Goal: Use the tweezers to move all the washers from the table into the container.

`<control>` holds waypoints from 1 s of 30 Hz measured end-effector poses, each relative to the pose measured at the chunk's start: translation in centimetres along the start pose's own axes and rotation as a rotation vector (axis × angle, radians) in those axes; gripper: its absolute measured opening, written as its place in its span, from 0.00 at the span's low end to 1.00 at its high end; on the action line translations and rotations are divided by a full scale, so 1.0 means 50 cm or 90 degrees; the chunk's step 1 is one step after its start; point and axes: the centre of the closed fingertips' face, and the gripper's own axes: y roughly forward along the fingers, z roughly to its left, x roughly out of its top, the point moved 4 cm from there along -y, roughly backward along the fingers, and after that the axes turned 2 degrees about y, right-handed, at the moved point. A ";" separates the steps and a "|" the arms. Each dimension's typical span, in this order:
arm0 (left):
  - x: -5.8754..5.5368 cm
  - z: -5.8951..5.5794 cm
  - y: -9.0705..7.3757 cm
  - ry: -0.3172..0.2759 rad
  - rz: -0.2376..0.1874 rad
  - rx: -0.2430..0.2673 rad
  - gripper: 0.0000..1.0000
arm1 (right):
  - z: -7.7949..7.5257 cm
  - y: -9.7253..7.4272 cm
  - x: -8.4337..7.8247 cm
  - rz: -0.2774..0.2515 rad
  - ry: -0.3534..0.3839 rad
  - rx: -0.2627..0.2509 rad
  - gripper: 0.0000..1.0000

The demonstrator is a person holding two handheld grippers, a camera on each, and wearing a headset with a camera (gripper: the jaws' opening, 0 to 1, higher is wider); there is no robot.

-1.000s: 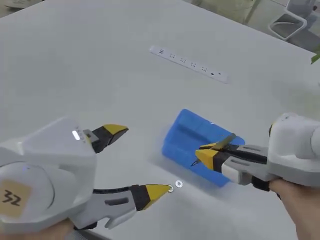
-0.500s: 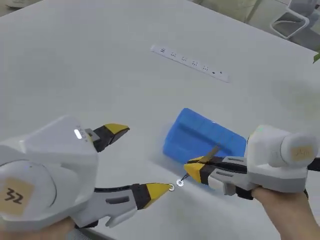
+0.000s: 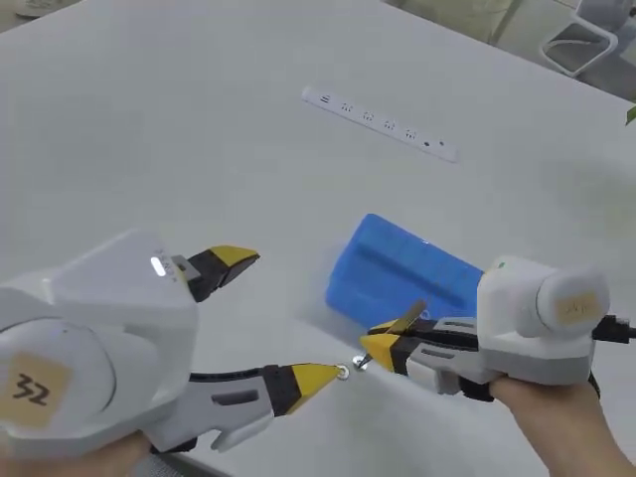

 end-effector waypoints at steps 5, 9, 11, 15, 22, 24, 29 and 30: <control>0.000 0.000 0.001 0.000 0.001 -0.001 0.67 | 0.009 0.002 -0.001 0.003 -0.013 0.003 0.04; -0.001 0.000 0.001 0.001 0.002 -0.001 0.67 | 0.021 0.003 -0.002 0.010 -0.034 0.006 0.04; -0.001 -0.001 0.001 0.001 0.002 -0.002 0.67 | 0.028 0.004 -0.002 0.015 -0.048 0.008 0.04; -0.001 -0.001 0.002 0.003 0.004 -0.004 0.67 | 0.037 0.008 -0.003 0.020 -0.059 0.013 0.04; -0.001 0.000 0.001 0.004 0.004 -0.003 0.66 | 0.052 0.010 -0.002 0.020 -0.091 0.017 0.03; -0.001 0.001 0.001 0.006 0.004 -0.003 0.66 | 0.052 0.009 -0.001 0.018 -0.092 0.016 0.03; -0.001 0.001 0.001 0.007 0.004 -0.003 0.65 | 0.051 0.005 -0.003 0.012 -0.091 0.013 0.02; -0.001 0.001 0.001 0.007 0.004 -0.003 0.65 | 0.050 0.004 -0.003 0.009 -0.090 0.012 0.02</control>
